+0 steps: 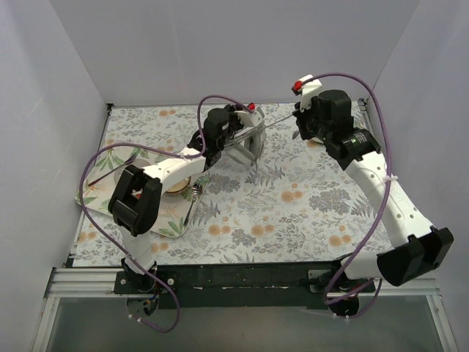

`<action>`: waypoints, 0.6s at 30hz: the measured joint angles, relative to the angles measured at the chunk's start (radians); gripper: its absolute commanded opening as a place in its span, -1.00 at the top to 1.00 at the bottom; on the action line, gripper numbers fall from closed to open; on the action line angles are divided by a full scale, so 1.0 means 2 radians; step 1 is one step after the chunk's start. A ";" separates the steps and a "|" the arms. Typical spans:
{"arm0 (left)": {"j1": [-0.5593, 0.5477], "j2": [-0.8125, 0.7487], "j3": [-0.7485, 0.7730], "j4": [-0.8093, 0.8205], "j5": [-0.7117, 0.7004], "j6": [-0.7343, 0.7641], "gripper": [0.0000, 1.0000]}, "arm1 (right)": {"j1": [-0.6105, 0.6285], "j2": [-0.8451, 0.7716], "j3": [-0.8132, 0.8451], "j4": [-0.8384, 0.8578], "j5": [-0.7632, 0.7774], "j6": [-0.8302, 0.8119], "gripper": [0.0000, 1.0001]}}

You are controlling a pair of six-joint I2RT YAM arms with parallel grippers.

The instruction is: Wrap the headphones

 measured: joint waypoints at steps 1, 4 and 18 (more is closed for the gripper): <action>-0.006 -0.009 -0.008 -0.011 0.010 -0.003 1.00 | -0.009 0.009 0.006 -0.003 -0.003 -0.005 0.97; -0.015 -0.043 -0.023 -0.055 0.033 -0.019 1.00 | -0.053 0.043 0.017 -0.005 -0.023 -0.013 0.97; -0.015 -0.132 0.065 -0.329 0.230 -0.204 1.00 | -0.162 0.105 0.033 0.023 -0.246 0.007 0.97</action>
